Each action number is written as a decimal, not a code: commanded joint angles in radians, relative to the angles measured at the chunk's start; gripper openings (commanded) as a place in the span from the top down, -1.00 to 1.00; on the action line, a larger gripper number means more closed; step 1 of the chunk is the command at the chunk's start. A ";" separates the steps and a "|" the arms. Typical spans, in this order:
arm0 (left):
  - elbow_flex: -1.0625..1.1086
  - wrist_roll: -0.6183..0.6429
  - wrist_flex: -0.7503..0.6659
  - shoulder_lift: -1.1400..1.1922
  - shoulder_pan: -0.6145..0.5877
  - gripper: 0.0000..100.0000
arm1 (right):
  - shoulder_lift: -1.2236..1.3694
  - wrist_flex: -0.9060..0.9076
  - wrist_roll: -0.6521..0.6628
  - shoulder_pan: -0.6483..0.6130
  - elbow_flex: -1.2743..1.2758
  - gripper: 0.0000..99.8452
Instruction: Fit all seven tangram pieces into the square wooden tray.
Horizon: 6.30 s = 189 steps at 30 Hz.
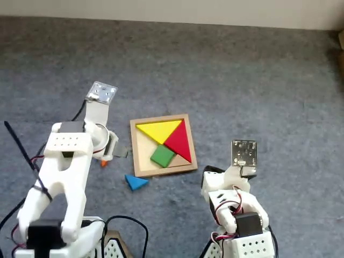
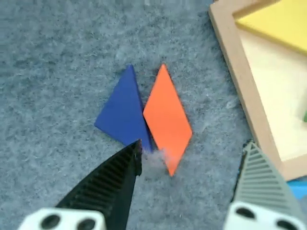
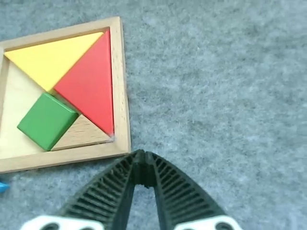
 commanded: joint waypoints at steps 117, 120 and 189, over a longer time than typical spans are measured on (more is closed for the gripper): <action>-0.343 0.175 0.043 0.446 0.427 0.57 | 0.004 0.002 0.011 0.013 0.136 0.99; -0.378 0.203 0.064 0.446 0.415 0.54 | 0.004 0.002 0.011 0.013 0.136 0.99; -0.631 0.288 0.226 0.466 0.213 0.50 | 0.004 0.005 0.011 0.013 0.136 0.99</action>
